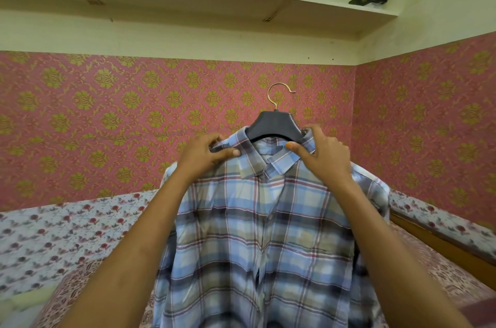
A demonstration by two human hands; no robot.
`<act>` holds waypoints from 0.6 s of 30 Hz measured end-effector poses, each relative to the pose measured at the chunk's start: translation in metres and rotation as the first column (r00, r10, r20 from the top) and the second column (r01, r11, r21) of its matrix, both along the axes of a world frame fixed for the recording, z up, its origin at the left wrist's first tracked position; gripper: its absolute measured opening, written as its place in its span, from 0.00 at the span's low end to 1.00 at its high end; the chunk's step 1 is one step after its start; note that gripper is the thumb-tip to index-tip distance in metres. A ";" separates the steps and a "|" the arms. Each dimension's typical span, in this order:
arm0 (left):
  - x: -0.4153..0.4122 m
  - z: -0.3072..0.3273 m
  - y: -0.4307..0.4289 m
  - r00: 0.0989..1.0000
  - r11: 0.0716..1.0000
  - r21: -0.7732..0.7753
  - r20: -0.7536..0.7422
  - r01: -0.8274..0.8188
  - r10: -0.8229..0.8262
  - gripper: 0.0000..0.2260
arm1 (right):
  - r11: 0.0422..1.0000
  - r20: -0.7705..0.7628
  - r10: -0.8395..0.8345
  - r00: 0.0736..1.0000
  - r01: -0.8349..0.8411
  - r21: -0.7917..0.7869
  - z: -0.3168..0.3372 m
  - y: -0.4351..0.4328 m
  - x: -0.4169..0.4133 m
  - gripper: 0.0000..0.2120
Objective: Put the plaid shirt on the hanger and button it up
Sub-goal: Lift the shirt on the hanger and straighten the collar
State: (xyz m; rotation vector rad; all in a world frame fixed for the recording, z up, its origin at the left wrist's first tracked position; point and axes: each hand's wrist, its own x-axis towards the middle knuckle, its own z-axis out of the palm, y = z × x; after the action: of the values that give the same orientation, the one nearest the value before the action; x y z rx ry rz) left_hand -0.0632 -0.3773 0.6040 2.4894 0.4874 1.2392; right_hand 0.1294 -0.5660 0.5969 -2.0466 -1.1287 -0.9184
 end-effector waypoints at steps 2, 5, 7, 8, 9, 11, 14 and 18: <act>-0.001 0.003 -0.007 0.998 0.998 0.047 0.048 0.043 -0.045 0.29 | 0.999 0.017 -0.032 0.999 0.032 0.004 0.001 0.000 -0.002 0.32; 0.004 0.011 -0.021 0.992 0.921 0.386 0.092 0.049 -0.091 0.29 | 0.998 0.036 -0.055 0.998 0.055 0.021 0.004 0.000 -0.005 0.38; 0.012 0.013 -0.026 1.000 0.806 0.592 -0.001 -0.005 0.007 0.24 | 0.997 0.044 -0.038 0.998 0.035 0.069 0.004 0.000 -0.005 0.46; 0.016 0.013 -0.026 0.997 0.744 0.668 -0.048 -0.019 0.068 0.21 | 0.997 0.047 -0.030 0.998 0.026 0.077 0.005 0.001 -0.006 0.47; 0.020 0.012 -0.024 0.991 0.702 0.712 -0.072 -0.028 0.113 0.19 | 0.997 0.043 -0.029 0.999 0.027 0.066 0.005 0.000 -0.007 0.45; 0.022 0.015 -0.025 0.993 0.739 0.674 -0.073 -0.023 0.098 0.18 | 0.999 0.029 -0.026 0.999 0.025 0.027 0.007 -0.001 -0.008 0.35; 0.024 0.024 -0.036 0.993 0.914 0.403 0.080 0.049 -0.088 0.17 | 1.000 0.023 -0.005 1.000 0.004 0.025 0.008 -0.001 -0.005 0.30; 0.026 0.029 -0.040 0.995 0.959 0.283 0.095 -0.005 -0.023 0.07 | 1.000 -0.003 -0.026 1.000 0.026 0.003 0.004 0.000 -0.001 0.32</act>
State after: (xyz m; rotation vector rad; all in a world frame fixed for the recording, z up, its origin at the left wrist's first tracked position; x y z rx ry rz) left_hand -0.0369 -0.4175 0.6329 2.6394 0.2896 1.5130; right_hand 0.1279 -0.5665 0.6013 -2.0641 -1.1012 -0.9284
